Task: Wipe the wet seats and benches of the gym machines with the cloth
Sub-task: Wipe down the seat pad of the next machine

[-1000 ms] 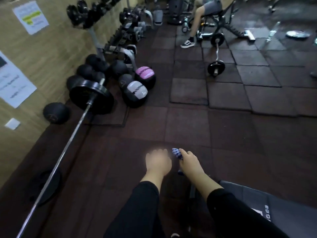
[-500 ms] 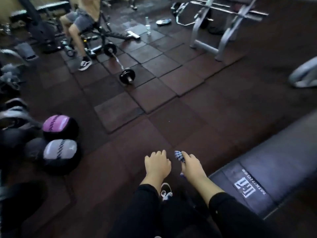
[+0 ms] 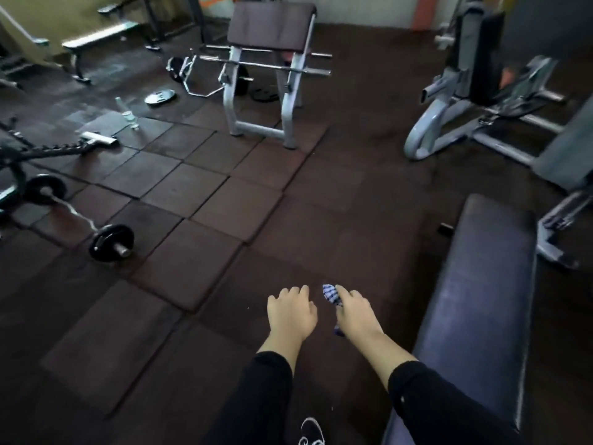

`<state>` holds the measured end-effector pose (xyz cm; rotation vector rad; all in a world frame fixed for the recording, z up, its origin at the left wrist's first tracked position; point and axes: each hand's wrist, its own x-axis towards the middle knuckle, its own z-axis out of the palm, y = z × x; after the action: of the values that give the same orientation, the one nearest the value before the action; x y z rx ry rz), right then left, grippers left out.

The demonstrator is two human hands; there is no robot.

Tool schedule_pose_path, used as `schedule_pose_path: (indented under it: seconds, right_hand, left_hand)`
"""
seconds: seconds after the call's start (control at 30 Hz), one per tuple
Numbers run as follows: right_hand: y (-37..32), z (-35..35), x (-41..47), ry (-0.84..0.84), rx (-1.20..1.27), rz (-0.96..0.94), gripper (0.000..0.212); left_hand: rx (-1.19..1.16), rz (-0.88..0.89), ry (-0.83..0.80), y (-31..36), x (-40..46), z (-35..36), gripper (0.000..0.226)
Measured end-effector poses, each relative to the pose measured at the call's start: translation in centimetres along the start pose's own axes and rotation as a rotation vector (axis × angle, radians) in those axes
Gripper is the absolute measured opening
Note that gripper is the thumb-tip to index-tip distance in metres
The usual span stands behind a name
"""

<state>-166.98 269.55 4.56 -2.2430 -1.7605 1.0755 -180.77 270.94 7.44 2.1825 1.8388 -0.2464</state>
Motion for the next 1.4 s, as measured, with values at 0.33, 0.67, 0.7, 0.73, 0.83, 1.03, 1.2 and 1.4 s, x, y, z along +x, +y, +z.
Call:
schedule_pose_path:
  seconds: [0.33, 0.67, 0.7, 0.73, 0.83, 1.03, 1.2, 1.4]
  right_hand:
    - [-1.4, -8.1, 16.6, 0.195, 0.207, 0.139, 0.060]
    - [-3.1, -19.8, 35.5, 0.257, 0.295, 0.318, 0.078]
    - [-3.0, -20.9, 37.0, 0.258, 0.292, 0.329, 0.080]
    - [-3.0, -22.0, 38.5, 0.260, 0.293, 0.344, 0.079]
    - [-2.3, -25.2, 43.1, 0.255, 0.266, 0.385, 0.076]
    - [1.1, -33.4, 55.1, 0.279, 0.255, 0.405, 0.074]
    - [3.9, -42.3, 65.1, 0.276, 0.232, 0.380, 0.071]
    - [4.7, -51.8, 74.5, 0.246, 0.086, 0.339, 0.072]
  left_hand:
    - [0.063, 0.174, -0.078, 1.7, 21.0, -4.8, 0.048]
    - [0.115, 0.369, -0.078, 6.3, 45.6, -13.4, 0.047]
    - [0.117, 0.384, -0.093, 6.9, 47.5, -13.9, 0.047]
    - [0.122, 0.399, -0.103, 7.5, 49.3, -14.3, 0.048]
    - [0.144, 0.439, -0.145, 10.3, 54.9, -15.7, 0.049]
    - [0.183, 0.496, -0.161, 17.3, 68.3, -17.9, 0.044]
    - [0.177, 0.480, -0.171, 23.3, 79.8, -21.0, 0.044]
    - [0.144, 0.442, -0.170, 28.1, 90.8, -25.0, 0.040]
